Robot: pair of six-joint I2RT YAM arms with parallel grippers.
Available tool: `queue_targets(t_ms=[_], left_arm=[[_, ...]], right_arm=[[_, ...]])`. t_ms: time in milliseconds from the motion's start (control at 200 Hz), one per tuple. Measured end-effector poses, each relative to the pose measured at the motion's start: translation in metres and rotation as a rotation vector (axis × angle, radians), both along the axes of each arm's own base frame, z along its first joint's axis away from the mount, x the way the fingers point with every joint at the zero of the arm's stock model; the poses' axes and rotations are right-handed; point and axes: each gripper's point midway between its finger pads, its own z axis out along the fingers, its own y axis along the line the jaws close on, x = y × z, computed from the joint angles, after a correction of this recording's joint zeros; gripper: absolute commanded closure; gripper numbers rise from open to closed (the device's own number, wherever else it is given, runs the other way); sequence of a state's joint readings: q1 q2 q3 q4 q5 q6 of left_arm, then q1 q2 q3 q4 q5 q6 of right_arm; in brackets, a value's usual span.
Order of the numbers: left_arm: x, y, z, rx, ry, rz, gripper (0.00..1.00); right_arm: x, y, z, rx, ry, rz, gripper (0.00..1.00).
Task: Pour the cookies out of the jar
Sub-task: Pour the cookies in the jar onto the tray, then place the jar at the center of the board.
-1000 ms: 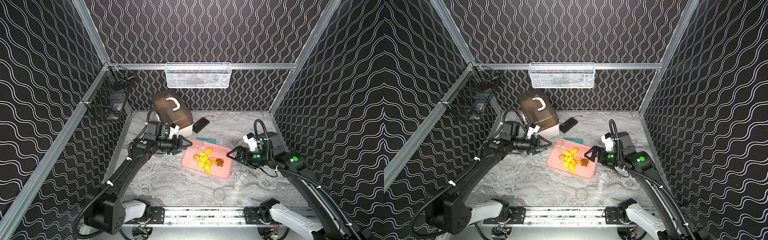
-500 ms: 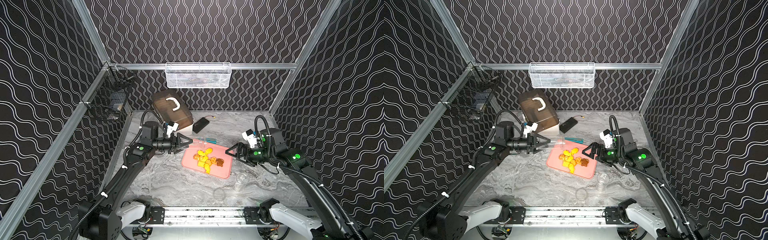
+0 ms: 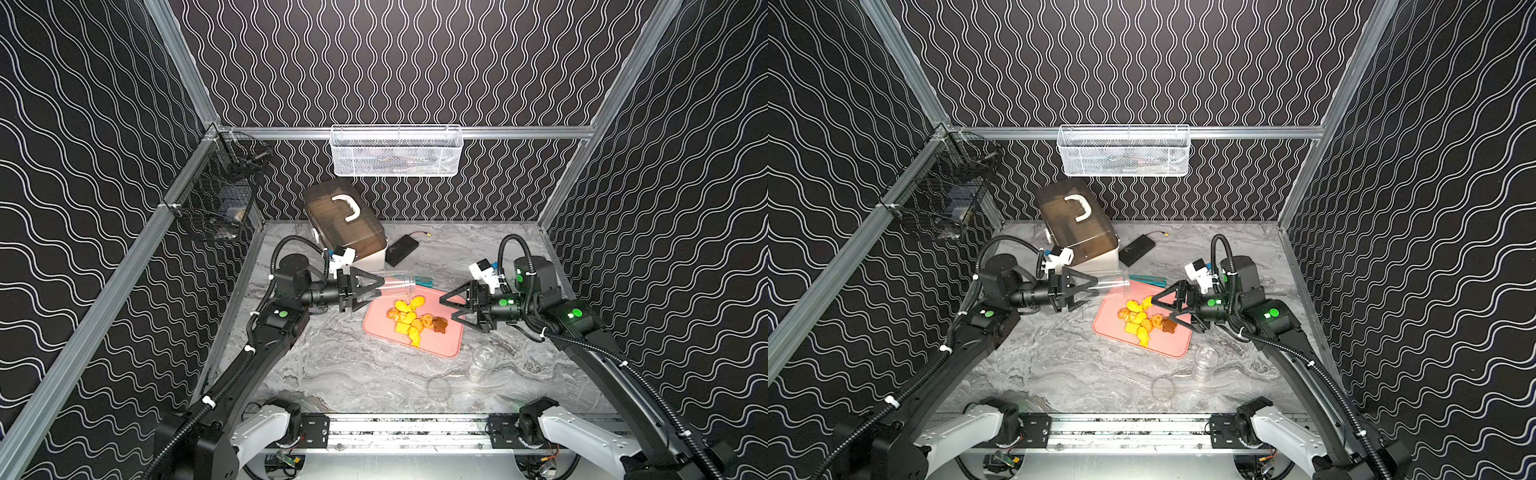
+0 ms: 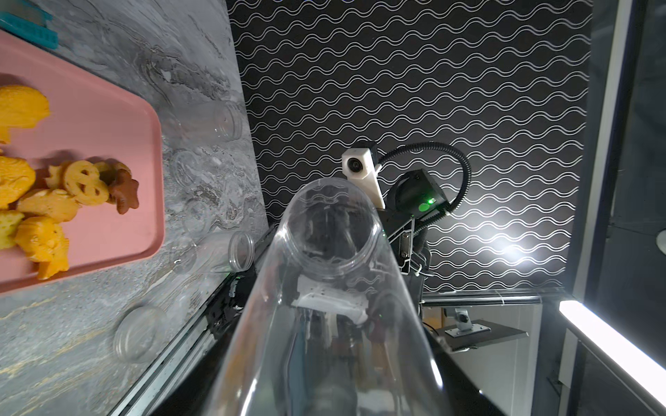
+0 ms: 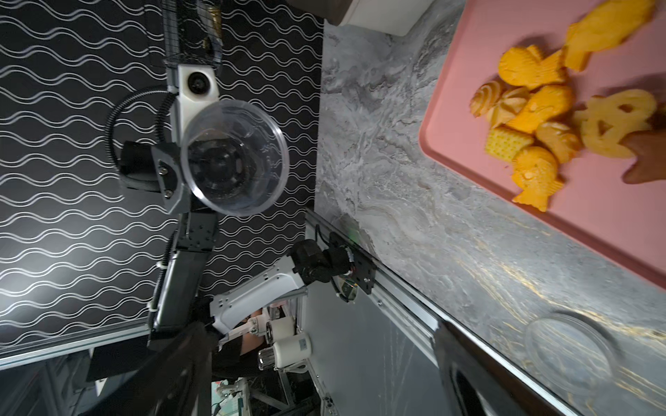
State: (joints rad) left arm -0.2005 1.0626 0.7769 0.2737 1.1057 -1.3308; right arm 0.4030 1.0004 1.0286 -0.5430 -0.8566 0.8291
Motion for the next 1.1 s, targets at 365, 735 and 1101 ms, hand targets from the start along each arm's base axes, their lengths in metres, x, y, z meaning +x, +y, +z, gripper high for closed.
queue_targets(t_ms=[365, 735, 1101], left_arm=[[-0.009, -0.003, 0.025, -0.102, -0.032, -0.034, 0.43], [-0.026, -0.017, 0.036, -0.113, -0.069, -0.096, 0.42], [-0.036, -0.027, 0.036, -0.115, -0.068, -0.139, 0.42]], right_arm=[[0.004, 0.019, 0.036, 0.165, -0.038, 0.067, 0.0], [-0.013, 0.058, 0.061, 0.188, -0.079, 0.185, 0.0], [-0.014, 0.066, 0.069, 0.184, -0.115, 0.189, 0.06]])
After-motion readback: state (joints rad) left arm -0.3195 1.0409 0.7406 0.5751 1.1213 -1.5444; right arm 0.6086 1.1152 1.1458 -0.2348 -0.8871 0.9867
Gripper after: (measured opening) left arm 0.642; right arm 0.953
